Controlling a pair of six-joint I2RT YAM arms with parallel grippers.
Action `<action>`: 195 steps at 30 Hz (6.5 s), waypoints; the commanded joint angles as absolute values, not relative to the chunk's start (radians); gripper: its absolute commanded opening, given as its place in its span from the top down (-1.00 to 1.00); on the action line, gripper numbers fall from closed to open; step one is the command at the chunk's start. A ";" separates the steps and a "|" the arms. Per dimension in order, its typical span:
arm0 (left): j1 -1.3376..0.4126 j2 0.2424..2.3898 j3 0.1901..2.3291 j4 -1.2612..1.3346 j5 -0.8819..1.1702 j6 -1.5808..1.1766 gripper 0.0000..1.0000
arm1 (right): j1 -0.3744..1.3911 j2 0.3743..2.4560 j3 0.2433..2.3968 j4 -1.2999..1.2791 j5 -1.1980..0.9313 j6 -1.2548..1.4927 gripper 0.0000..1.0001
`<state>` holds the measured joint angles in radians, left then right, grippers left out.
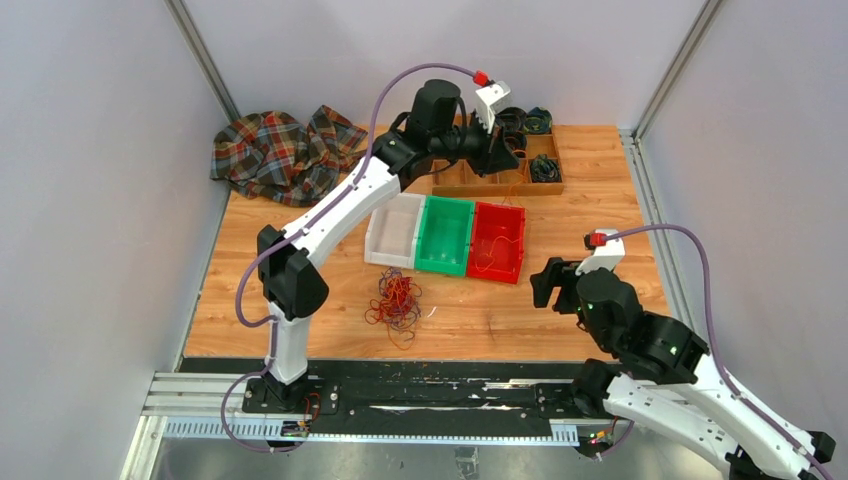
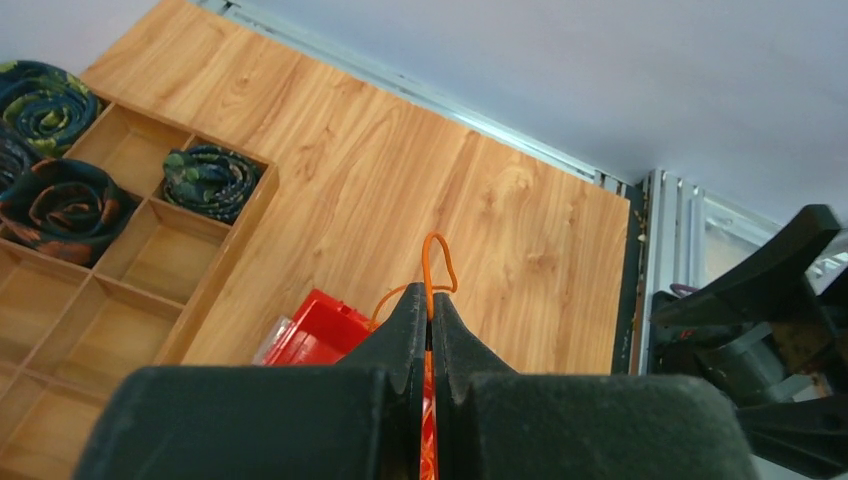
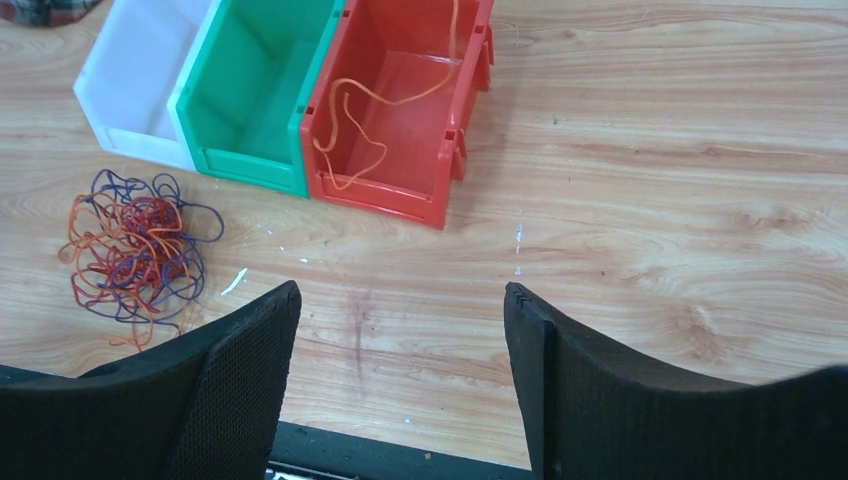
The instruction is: Untangle the cables
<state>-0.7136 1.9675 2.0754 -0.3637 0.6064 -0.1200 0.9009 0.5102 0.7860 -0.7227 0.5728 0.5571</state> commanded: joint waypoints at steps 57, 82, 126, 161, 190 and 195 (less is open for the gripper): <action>-0.837 2.028 1.699 -0.399 0.307 0.191 0.96 | 0.890 0.599 0.794 -0.666 0.671 0.626 -0.42; -0.599 1.641 1.610 -0.898 0.532 0.415 -0.70 | 0.892 0.785 0.806 -0.441 0.531 0.505 -0.44; -0.487 1.362 1.220 -0.794 0.512 0.229 0.99 | 0.929 0.975 0.778 -0.238 0.364 0.451 -0.06; -0.480 1.180 1.460 -0.916 0.802 0.078 0.99 | 1.029 1.317 0.877 0.461 0.205 0.373 -0.45; -0.479 1.265 2.138 -0.853 0.608 0.053 0.99 | 1.097 1.596 0.763 0.637 0.254 0.396 -0.27; -0.479 1.267 2.204 -0.776 0.521 0.050 0.99 | 1.113 1.633 0.728 0.650 0.279 0.400 -0.26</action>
<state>-0.4847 1.2671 2.1502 -0.8818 0.6064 0.0635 1.0893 1.6012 0.7570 0.6121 0.2363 0.3859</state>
